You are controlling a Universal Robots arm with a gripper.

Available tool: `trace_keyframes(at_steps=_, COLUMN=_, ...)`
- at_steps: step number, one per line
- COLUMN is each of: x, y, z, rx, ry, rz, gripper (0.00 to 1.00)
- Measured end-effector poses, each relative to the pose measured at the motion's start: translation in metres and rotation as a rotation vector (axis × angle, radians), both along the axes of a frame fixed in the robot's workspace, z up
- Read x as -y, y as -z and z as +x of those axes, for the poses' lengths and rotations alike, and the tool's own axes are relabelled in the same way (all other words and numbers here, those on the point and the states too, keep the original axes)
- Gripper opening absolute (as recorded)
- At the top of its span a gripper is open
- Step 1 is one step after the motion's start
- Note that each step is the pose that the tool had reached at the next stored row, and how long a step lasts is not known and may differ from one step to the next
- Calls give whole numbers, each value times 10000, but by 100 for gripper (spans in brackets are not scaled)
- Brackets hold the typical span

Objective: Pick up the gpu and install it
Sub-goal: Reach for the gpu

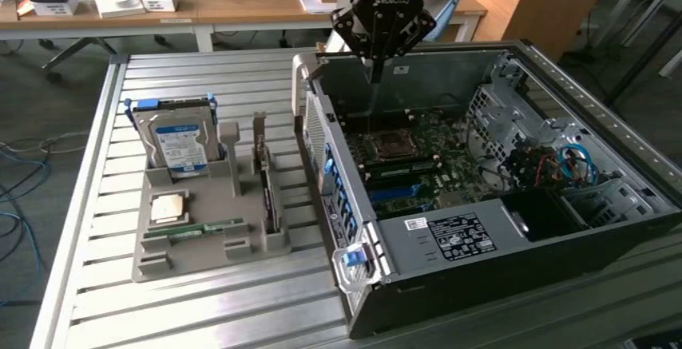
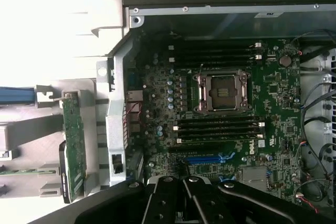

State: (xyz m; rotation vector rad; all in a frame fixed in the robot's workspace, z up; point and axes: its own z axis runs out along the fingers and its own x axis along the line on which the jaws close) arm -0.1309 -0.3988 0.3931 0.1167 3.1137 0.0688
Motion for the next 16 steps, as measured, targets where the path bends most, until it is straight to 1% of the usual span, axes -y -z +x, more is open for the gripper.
trace_keyframes(at_steps=7, x=0, y=2, z=-148, rx=12, ry=0, rz=1, gripper=11)
trace_keyframes(at_steps=16, x=0, y=5, z=-387, rx=39, ry=-2, rz=0, gripper=11)
